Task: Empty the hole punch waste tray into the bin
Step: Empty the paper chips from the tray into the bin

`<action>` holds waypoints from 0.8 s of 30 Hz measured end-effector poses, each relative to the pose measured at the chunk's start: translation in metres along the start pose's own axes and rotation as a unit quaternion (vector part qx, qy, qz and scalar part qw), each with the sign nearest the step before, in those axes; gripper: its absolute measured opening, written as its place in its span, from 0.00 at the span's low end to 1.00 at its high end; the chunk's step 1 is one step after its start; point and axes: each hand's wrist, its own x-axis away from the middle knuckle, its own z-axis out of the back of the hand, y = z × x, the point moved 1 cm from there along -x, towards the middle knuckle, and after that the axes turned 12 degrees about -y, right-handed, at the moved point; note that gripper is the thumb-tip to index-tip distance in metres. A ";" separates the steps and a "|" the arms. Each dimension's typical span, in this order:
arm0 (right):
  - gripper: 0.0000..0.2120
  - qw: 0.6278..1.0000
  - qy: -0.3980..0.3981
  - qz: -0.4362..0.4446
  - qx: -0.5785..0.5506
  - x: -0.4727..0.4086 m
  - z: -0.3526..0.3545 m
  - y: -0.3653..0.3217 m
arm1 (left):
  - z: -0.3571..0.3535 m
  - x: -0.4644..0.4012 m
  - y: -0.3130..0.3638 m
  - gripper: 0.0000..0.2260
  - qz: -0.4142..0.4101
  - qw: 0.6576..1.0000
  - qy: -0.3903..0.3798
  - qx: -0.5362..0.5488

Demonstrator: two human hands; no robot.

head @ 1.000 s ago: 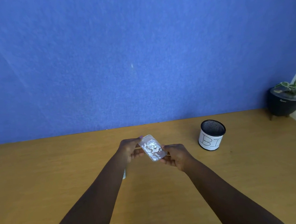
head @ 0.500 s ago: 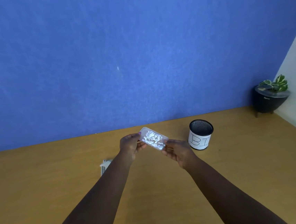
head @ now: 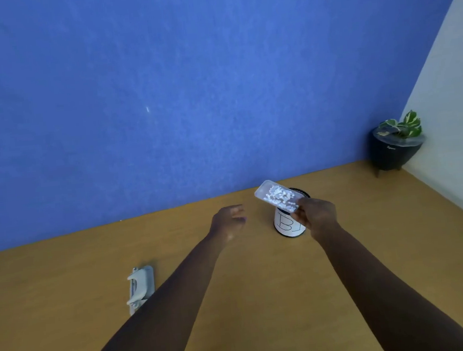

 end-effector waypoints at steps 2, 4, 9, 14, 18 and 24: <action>0.15 0.999 0.017 0.015 0.026 -0.010 0.013 -0.004 | -0.013 -0.007 0.007 0.23 -0.021 0.992 -0.034 -0.118; 0.12 0.997 0.053 0.026 0.044 -0.018 0.024 -0.007 | -0.024 -0.010 0.014 0.26 -0.047 0.966 -0.064 -0.245; 0.07 0.988 0.117 0.040 0.096 -0.034 0.037 -0.011 | -0.048 -0.016 0.025 0.31 -0.062 0.913 -0.122 -0.384; 0.08 0.966 0.141 0.060 0.210 -0.040 0.042 -0.014 | -0.063 -0.018 0.029 0.34 -0.053 0.886 -0.125 -0.443; 0.11 0.943 0.131 0.073 0.297 -0.046 0.040 -0.017 | -0.067 -0.018 0.028 0.34 -0.042 0.882 -0.141 -0.449; 0.14 0.878 0.122 0.109 0.449 -0.051 0.033 -0.023 | -0.068 -0.018 0.032 0.34 -0.028 0.876 -0.146 -0.460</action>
